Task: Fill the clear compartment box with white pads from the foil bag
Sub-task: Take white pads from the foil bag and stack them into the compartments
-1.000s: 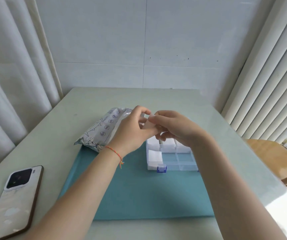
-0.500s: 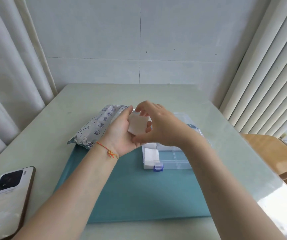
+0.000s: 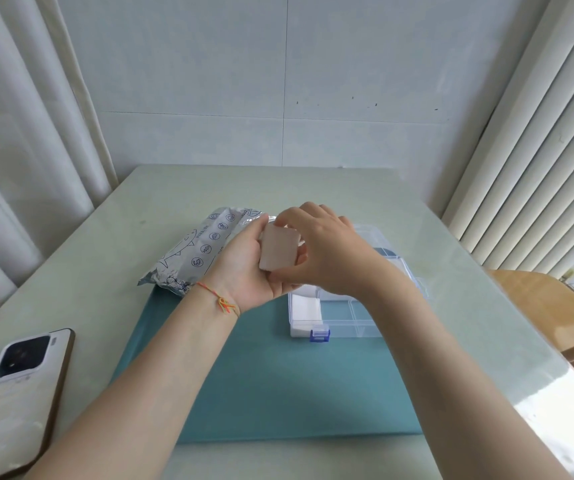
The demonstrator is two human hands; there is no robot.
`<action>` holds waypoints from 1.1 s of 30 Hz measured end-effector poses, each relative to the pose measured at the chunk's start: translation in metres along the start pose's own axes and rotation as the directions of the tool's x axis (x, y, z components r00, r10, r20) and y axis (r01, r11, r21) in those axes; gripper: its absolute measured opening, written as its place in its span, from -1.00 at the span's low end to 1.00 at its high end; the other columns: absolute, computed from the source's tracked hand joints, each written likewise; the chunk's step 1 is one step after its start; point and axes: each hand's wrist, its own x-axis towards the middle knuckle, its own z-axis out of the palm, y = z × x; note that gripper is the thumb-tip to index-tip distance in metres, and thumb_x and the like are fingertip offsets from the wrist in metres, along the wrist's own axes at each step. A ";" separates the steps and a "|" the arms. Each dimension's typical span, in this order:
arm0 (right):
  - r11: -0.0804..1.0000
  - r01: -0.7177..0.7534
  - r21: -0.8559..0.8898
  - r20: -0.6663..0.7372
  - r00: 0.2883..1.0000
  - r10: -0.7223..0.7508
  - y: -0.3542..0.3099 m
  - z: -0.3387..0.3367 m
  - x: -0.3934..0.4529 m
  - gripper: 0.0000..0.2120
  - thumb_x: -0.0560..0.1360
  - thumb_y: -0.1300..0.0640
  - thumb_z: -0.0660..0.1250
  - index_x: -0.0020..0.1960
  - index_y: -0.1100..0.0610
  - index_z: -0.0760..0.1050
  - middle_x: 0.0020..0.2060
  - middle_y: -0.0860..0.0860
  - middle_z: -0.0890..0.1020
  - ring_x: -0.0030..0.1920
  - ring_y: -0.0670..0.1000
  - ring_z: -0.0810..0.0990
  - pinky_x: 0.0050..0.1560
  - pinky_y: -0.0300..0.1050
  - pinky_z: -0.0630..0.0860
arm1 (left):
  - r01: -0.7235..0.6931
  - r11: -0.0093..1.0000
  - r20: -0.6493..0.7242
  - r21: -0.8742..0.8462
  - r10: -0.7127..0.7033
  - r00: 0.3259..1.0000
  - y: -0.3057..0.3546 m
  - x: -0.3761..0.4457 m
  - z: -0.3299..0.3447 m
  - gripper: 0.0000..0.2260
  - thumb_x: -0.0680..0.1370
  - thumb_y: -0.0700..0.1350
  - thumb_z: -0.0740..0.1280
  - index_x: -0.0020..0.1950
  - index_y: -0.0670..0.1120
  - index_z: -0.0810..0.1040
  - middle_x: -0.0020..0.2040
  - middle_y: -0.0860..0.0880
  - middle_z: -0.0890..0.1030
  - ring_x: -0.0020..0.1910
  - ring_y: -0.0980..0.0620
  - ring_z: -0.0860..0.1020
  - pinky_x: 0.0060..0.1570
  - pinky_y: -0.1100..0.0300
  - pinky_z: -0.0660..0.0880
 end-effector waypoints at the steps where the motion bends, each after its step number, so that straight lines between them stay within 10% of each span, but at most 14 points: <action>1: 1.000 0.001 0.016 0.009 1.000 -0.001 0.000 0.000 0.000 -0.41 0.33 -0.15 0.46 0.29 -0.05 0.37 0.09 -0.06 0.44 0.13 0.00 0.36 0.14 -0.05 0.31 | 0.000 1.000 0.000 -0.001 0.000 1.000 0.000 0.000 0.000 -0.61 0.63 0.19 0.07 -0.13 -0.02 0.54 -0.27 -0.03 0.62 -0.32 0.02 0.59 -0.26 0.18 0.53; 21: 0.997 0.037 0.061 0.132 0.990 -0.045 -0.008 0.003 -0.004 -0.40 0.37 -0.01 0.42 0.36 -0.03 0.31 0.19 -0.14 0.49 0.16 -0.02 0.40 0.22 -0.03 0.30 | 0.042 0.996 0.025 0.075 -0.044 0.999 -0.002 0.008 -0.010 -0.59 0.41 0.43 0.29 -0.02 0.13 0.44 -0.20 0.05 0.45 -0.22 0.08 0.43 -0.14 0.13 0.48; 33: 0.998 0.051 -0.041 0.134 0.990 -0.045 -0.013 0.011 -0.003 -0.63 0.37 0.00 0.36 0.12 0.09 0.41 -0.07 -0.03 0.33 0.02 0.01 0.31 0.11 -0.03 0.38 | 0.039 0.983 0.083 0.177 -0.055 0.995 -0.003 0.000 -0.001 -0.46 0.46 0.42 0.19 -0.19 -0.01 0.68 -0.23 0.01 0.64 -0.24 0.04 0.60 -0.17 0.15 0.50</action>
